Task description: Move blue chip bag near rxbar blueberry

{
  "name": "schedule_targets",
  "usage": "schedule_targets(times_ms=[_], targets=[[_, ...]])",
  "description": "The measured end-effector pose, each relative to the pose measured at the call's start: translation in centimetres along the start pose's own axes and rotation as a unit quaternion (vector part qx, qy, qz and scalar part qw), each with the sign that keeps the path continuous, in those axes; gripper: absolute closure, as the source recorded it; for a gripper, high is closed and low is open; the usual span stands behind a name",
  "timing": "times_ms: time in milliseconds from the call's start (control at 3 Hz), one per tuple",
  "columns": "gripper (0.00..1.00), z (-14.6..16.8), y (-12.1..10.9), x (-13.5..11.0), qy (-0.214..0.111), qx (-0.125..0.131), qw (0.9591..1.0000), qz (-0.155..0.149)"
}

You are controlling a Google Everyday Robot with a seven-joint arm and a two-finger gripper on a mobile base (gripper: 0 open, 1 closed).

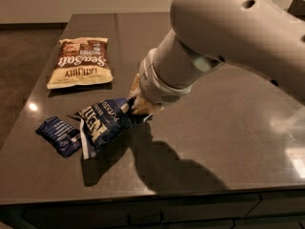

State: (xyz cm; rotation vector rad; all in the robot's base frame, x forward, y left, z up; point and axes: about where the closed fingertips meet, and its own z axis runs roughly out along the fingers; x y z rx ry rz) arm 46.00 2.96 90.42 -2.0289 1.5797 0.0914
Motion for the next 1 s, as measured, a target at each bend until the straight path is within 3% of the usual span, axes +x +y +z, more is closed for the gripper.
schedule_targets(times_ms=[333,667,1000], targets=[[0.38,0.66,-0.03,-0.32,0.004,0.000,1.0000,0.003],[0.08,1.08,-0.07,-0.75,0.000,-0.003,1.0000,0.007],[0.00,0.94,-0.05,-0.85,0.001,-0.002,1.0000,0.005]])
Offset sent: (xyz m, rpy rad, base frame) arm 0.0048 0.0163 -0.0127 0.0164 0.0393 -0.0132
